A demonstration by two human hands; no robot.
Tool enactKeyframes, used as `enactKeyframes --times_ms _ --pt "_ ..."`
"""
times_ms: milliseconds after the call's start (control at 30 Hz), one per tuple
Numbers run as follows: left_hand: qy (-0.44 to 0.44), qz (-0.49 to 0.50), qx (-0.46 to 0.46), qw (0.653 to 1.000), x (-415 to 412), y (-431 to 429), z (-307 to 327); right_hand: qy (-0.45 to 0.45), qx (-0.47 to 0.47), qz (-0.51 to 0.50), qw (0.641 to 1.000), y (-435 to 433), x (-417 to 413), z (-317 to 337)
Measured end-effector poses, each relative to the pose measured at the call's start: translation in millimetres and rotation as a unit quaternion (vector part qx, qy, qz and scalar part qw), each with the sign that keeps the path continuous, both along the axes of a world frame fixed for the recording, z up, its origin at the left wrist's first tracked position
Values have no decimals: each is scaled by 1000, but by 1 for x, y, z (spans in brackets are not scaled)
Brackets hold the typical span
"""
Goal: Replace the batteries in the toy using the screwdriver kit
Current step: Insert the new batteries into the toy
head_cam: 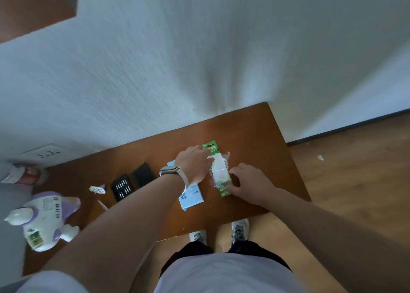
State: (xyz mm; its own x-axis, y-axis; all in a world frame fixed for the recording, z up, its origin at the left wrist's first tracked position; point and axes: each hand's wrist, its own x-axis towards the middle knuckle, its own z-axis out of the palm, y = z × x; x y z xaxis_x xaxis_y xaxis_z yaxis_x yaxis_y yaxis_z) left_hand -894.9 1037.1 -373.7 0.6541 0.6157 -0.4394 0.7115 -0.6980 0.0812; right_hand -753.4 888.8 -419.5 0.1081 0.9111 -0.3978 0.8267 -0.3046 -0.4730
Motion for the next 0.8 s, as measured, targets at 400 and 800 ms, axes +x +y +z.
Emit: enactKeyframes --times_ms 400,800 --pt "1 -5 -1 1000 7 4 -35 64 11 -25 998 3 -1 -14" --pt "-26 -26 10 999 3 5 -43 99 18 -33 994 1 -5 -21"
